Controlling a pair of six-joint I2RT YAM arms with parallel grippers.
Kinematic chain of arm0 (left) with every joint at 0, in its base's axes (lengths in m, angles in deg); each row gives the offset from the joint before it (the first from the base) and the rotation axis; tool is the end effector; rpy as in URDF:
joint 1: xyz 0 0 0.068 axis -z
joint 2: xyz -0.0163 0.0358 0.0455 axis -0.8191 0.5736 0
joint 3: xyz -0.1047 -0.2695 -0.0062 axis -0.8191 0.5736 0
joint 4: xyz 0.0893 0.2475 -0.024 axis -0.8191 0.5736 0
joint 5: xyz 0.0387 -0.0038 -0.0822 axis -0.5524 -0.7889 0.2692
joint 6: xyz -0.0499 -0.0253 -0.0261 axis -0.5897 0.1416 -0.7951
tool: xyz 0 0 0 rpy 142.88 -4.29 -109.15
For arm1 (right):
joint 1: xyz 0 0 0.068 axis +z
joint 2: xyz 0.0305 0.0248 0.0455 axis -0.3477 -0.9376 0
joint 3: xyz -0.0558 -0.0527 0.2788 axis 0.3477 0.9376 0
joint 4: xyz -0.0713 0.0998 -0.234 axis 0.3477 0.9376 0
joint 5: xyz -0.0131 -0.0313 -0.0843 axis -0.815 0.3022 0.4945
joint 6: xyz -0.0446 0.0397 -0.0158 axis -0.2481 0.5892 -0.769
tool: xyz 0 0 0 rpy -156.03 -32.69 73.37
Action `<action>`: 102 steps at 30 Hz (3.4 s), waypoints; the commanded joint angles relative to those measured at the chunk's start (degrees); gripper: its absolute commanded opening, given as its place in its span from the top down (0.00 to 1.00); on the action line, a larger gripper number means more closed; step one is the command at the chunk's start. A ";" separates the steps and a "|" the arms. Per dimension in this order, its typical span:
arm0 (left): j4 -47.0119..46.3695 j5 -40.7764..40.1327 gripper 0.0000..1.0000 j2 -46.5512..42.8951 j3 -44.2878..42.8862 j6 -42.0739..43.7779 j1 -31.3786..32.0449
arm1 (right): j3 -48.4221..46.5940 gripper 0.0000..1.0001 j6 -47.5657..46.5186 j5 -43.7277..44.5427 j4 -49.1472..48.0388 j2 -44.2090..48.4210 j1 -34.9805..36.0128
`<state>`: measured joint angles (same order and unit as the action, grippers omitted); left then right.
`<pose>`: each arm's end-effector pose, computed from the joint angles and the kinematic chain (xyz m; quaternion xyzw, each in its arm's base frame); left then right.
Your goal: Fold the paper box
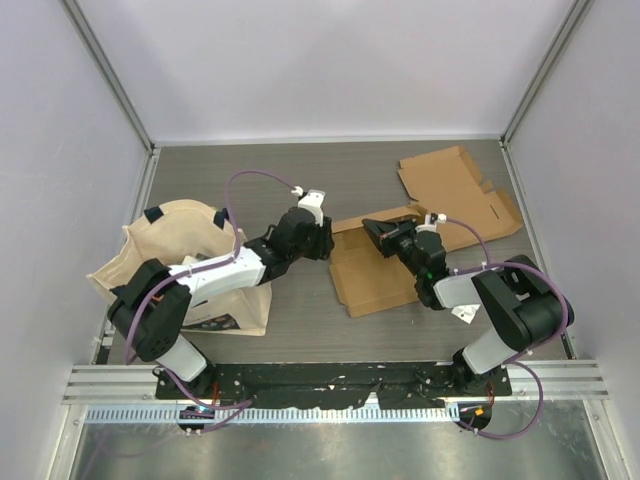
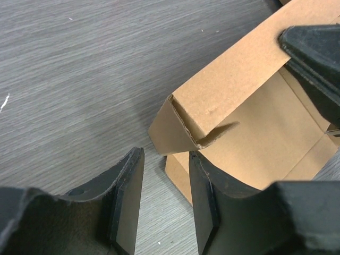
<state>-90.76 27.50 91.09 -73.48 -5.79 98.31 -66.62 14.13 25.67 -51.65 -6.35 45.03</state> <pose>0.2625 -0.2397 0.2301 0.1104 0.8685 -0.2266 0.4268 0.2622 0.1223 0.1739 0.3724 0.6545 0.5484 0.3636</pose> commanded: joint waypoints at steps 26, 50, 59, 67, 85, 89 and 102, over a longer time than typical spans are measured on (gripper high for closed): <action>-23.55 -38.93 0.77 13.34 -0.65 2.29 10.22 | 1.25 0.99 5.77 1.58 0.45 0.44 2.64; -16.34 -44.83 1.00 12.23 0.38 3.88 10.48 | -10.16 0.29 -29.53 -3.43 53.67 20.63 -1.74; -14.23 -44.65 1.00 10.20 2.94 2.56 10.48 | -34.94 0.26 -58.63 5.27 96.77 24.71 -2.54; -12.82 -44.12 1.00 10.11 2.67 0.98 10.48 | -42.34 0.35 -62.24 0.90 93.72 15.92 -3.42; -13.17 -42.81 1.00 9.58 3.11 1.94 10.39 | -38.74 0.35 -61.55 -5.09 81.49 10.99 -6.67; -13.09 -42.46 1.00 9.41 2.94 1.94 10.39 | -36.46 0.39 -57.77 -11.92 76.22 9.76 -7.72; -12.47 -42.10 1.00 9.06 3.03 2.21 10.48 | -15.71 0.99 -28.33 -32.25 33.60 9.06 -17.74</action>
<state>-104.60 -14.25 102.24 -70.85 -5.55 108.82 -86.03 -24.75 -0.77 -0.36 3.16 28.57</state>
